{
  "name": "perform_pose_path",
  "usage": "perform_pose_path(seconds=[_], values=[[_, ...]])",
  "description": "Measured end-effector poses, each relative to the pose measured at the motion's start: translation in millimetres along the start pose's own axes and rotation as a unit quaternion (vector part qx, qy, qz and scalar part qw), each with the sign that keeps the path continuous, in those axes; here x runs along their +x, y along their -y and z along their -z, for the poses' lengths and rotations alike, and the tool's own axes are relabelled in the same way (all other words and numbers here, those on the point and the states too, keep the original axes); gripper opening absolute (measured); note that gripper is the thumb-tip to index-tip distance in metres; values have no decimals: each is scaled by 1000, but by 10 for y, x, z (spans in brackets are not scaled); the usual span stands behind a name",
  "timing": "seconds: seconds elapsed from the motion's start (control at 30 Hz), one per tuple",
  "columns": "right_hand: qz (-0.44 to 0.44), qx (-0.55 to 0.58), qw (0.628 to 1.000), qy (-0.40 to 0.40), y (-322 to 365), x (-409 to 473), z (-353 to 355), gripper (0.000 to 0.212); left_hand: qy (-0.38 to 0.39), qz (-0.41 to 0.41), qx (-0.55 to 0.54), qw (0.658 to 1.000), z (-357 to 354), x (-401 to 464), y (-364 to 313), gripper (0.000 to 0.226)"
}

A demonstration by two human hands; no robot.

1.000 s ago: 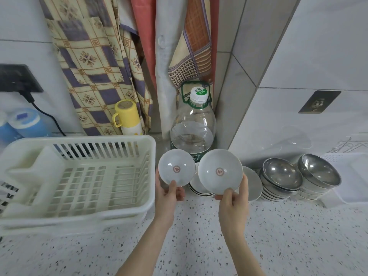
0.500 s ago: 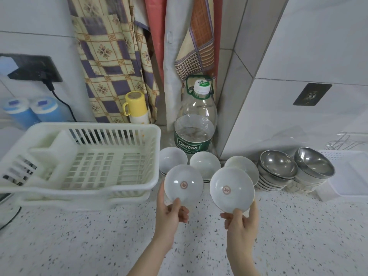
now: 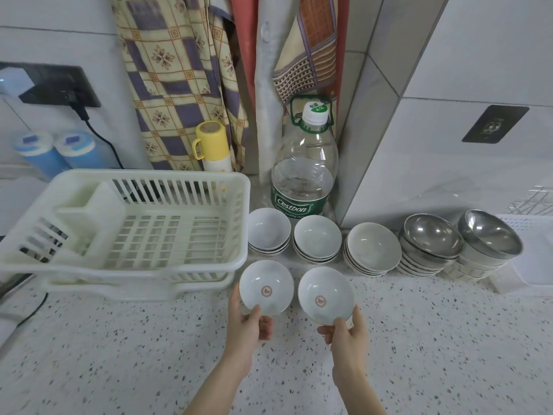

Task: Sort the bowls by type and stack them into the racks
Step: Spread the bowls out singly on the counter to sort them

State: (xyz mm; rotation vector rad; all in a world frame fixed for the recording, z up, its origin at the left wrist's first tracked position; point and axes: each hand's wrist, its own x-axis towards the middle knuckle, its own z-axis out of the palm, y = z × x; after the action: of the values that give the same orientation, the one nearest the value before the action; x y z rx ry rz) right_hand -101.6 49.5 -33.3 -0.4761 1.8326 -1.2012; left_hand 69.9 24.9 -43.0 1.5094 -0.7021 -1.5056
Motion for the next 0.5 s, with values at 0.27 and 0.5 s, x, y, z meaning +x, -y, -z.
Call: perform_pose_path(seconds=[0.27,0.5], values=[[-17,6,1000,14,12,166,-39,60,10,11,-6,1000,-19,69,-28,61],[-22,-2,999,34,31,186,-3,62,17,13,-10,1000,-26,71,-18,62]])
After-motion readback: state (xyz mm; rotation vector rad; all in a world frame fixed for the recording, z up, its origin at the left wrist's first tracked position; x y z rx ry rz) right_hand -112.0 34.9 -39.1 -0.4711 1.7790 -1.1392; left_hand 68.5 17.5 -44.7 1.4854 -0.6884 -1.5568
